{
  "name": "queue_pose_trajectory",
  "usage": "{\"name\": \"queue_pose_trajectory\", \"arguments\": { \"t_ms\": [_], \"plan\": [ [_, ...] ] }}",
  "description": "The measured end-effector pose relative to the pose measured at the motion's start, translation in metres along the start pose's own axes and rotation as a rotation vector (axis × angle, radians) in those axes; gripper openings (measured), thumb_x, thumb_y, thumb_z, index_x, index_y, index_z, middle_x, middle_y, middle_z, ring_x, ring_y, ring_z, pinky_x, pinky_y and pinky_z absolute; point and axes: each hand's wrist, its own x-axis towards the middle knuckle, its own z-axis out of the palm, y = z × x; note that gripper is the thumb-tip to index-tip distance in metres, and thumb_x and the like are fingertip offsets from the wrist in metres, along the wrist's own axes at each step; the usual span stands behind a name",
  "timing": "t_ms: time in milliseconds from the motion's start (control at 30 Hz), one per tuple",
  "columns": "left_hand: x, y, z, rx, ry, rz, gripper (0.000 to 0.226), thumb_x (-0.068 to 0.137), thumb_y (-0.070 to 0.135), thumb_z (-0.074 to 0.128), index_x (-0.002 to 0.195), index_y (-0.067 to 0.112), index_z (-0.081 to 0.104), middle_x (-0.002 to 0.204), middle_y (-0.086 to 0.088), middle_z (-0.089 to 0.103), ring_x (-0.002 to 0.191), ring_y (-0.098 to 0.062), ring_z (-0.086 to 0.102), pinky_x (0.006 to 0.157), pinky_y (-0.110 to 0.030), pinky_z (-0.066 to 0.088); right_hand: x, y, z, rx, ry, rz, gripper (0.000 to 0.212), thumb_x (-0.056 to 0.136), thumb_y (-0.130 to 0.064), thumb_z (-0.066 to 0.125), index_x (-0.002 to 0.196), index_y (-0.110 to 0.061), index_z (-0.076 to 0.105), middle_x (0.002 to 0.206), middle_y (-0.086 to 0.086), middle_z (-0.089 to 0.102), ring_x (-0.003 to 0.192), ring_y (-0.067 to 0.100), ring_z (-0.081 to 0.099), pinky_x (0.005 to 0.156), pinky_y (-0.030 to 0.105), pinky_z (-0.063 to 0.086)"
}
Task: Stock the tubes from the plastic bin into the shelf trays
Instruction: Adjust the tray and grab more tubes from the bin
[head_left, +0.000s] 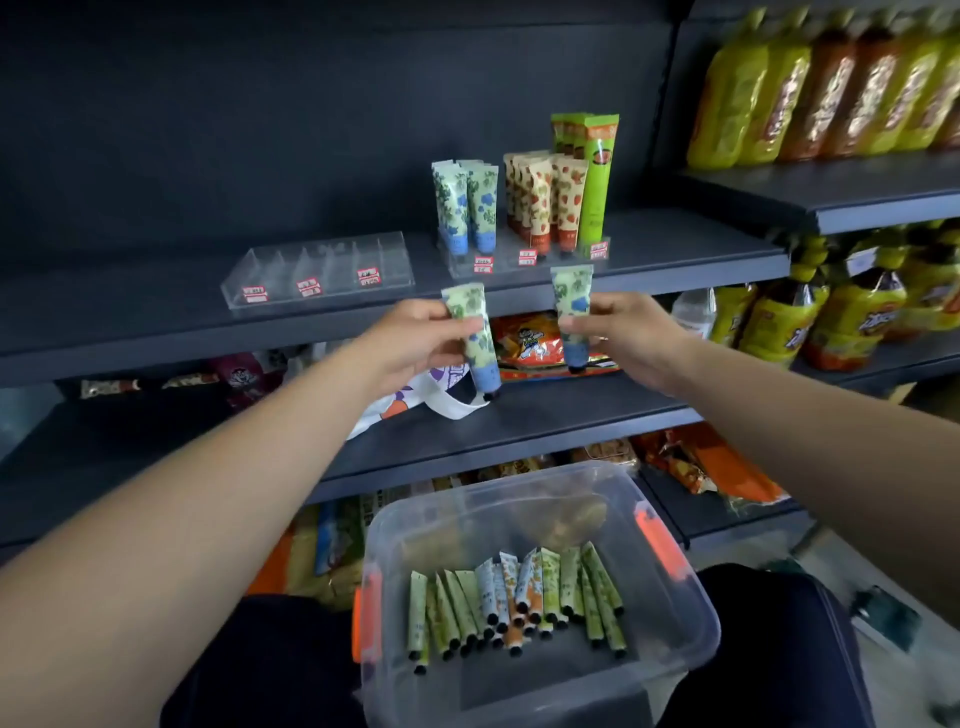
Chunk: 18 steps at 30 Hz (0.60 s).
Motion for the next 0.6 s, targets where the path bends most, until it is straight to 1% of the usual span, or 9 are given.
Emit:
{"name": "queue_pose_trajectory", "arguments": {
  "t_ms": [67, 167, 267, 300, 367, 433, 533, 567, 600],
  "plan": [
    [0.006, 0.027, -0.005, 0.019, 0.021, 0.055, 0.005, 0.088, 0.005, 0.060, 0.091, 0.008, 0.062, 0.086, -0.004, 0.068, 0.067, -0.008, 0.068, 0.073, -0.020, 0.057, 0.010, -0.027, 0.000, -0.042, 0.021, -0.053, 0.013, 0.083, -0.001, 0.066, 0.094, -0.006, 0.067, 0.093, 0.005, 0.068, 0.081, 0.015, 0.063, 0.070, 0.020, 0.053],
    [0.017, 0.062, -0.010, 0.062, 0.056, 0.128, 0.006, 0.087, 0.005, 0.060, 0.091, 0.009, 0.062, 0.088, -0.003, 0.068, 0.071, -0.008, 0.067, 0.073, -0.021, 0.056, 0.027, -0.059, -0.001, -0.054, 0.072, -0.121, 0.018, 0.079, 0.002, 0.069, 0.095, -0.005, 0.067, 0.100, 0.009, 0.069, 0.093, 0.021, 0.066, 0.082, 0.028, 0.054],
    [0.026, 0.089, -0.017, 0.154, 0.086, 0.178, 0.006, 0.088, 0.007, 0.062, 0.089, 0.012, 0.062, 0.089, -0.002, 0.068, 0.077, -0.009, 0.066, 0.074, -0.021, 0.056, 0.044, -0.085, -0.001, -0.110, 0.114, -0.160, 0.015, 0.079, -0.003, 0.071, 0.091, -0.011, 0.065, 0.094, 0.006, 0.068, 0.088, 0.019, 0.066, 0.081, 0.029, 0.055],
    [0.030, 0.096, -0.019, 0.185, 0.105, 0.189, 0.006, 0.087, 0.007, 0.063, 0.087, 0.013, 0.062, 0.089, -0.001, 0.068, 0.078, -0.010, 0.066, 0.074, -0.021, 0.056, 0.050, -0.092, 0.000, -0.120, 0.134, -0.170, 0.015, 0.080, -0.006, 0.072, 0.090, -0.011, 0.063, 0.092, 0.005, 0.066, 0.086, 0.018, 0.064, 0.078, 0.028, 0.054],
    [0.040, 0.106, -0.023, 0.226, 0.161, 0.213, 0.009, 0.084, 0.007, 0.067, 0.082, 0.015, 0.062, 0.086, -0.001, 0.068, 0.077, -0.010, 0.066, 0.072, -0.020, 0.056, 0.065, -0.105, 0.001, -0.123, 0.173, -0.189, 0.024, 0.080, -0.009, 0.073, 0.096, 0.001, 0.059, 0.094, 0.009, 0.061, 0.088, 0.019, 0.063, 0.075, 0.026, 0.056],
    [0.052, 0.111, -0.024, 0.227, 0.229, 0.227, 0.012, 0.081, 0.005, 0.069, 0.078, 0.014, 0.062, 0.082, -0.001, 0.067, 0.075, -0.010, 0.066, 0.070, -0.018, 0.056, 0.078, -0.115, 0.005, -0.136, 0.192, -0.205, 0.032, 0.081, -0.010, 0.072, 0.099, 0.010, 0.055, 0.095, 0.014, 0.056, 0.087, 0.020, 0.063, 0.077, 0.031, 0.059],
    [0.073, 0.111, -0.026, 0.225, 0.307, 0.238, 0.009, 0.081, 0.002, 0.069, 0.079, 0.009, 0.063, 0.081, -0.001, 0.065, 0.079, -0.013, 0.065, 0.073, -0.021, 0.056, 0.093, -0.120, 0.015, -0.205, 0.220, -0.204, 0.021, 0.080, -0.009, 0.073, 0.083, 0.001, 0.054, 0.085, 0.014, 0.057, 0.084, 0.022, 0.061, 0.086, 0.037, 0.056],
    [0.080, 0.109, -0.027, 0.224, 0.327, 0.240, 0.007, 0.081, 0.002, 0.069, 0.081, 0.007, 0.064, 0.080, -0.001, 0.064, 0.078, -0.013, 0.064, 0.073, -0.021, 0.056, 0.097, -0.120, 0.019, -0.241, 0.233, -0.205, 0.020, 0.079, -0.008, 0.073, 0.081, 0.001, 0.056, 0.084, 0.015, 0.061, 0.084, 0.024, 0.062, 0.087, 0.039, 0.055],
    [0.085, 0.108, -0.026, 0.227, 0.344, 0.246, 0.005, 0.082, 0.001, 0.068, 0.085, 0.004, 0.065, 0.078, 0.000, 0.063, 0.076, -0.012, 0.063, 0.072, -0.021, 0.055, 0.102, -0.119, 0.023, -0.271, 0.245, -0.210, 0.019, 0.078, -0.006, 0.074, 0.085, 0.004, 0.059, 0.088, 0.017, 0.066, 0.085, 0.025, 0.064, 0.087, 0.043, 0.054]
  ]
}}
